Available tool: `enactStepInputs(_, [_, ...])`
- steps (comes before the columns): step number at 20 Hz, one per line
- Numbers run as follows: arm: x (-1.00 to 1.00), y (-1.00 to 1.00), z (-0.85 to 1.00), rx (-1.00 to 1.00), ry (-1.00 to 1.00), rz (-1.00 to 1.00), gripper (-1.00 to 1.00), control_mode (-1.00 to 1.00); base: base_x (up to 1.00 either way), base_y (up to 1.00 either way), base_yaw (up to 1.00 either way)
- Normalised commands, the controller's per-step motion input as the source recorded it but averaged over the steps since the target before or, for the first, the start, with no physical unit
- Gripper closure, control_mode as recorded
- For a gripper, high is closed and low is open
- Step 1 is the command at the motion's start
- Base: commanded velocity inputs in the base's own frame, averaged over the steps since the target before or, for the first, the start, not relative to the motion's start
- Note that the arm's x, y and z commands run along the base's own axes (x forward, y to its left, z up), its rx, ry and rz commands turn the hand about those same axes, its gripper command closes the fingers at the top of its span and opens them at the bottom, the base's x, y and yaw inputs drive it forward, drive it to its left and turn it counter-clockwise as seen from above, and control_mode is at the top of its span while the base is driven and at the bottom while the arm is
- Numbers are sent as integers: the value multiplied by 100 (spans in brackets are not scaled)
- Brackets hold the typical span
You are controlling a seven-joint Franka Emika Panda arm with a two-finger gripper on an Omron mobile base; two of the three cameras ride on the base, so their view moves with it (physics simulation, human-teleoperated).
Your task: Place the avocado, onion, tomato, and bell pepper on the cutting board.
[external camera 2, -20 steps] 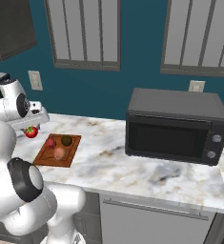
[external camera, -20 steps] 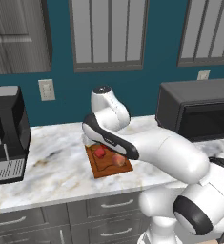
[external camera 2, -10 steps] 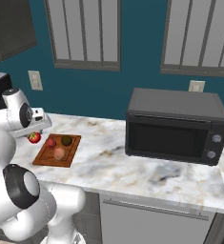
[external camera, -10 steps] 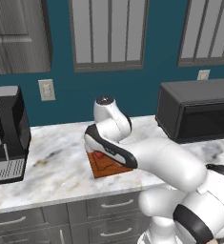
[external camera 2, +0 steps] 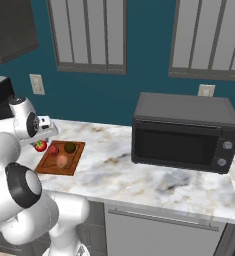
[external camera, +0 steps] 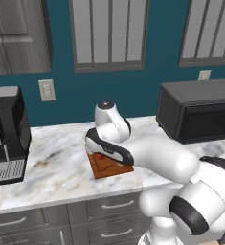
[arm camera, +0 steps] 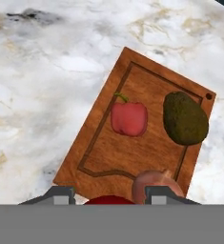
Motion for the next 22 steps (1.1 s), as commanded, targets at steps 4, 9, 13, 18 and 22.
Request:
enactStepInputs(4, [7, 0, -7, 0, 0, 0, 100, -100, 0, 0, 0])
enactStepInputs(9, [0, 8, -27, -1, 0, 0, 100, -100, 0, 0, 0])
enactStepInputs(13, [2, 16, -36, -3, 0, 0, 100, -100, 0, 0, 0])
enactStepInputs(18, [18, 3, -21, -1, 1, 0, 100, -100, 0, 0, 0])
enactStepInputs(22, [26, 0, -22, -1, 2, 0, 100, -100, 0, 0, 0])
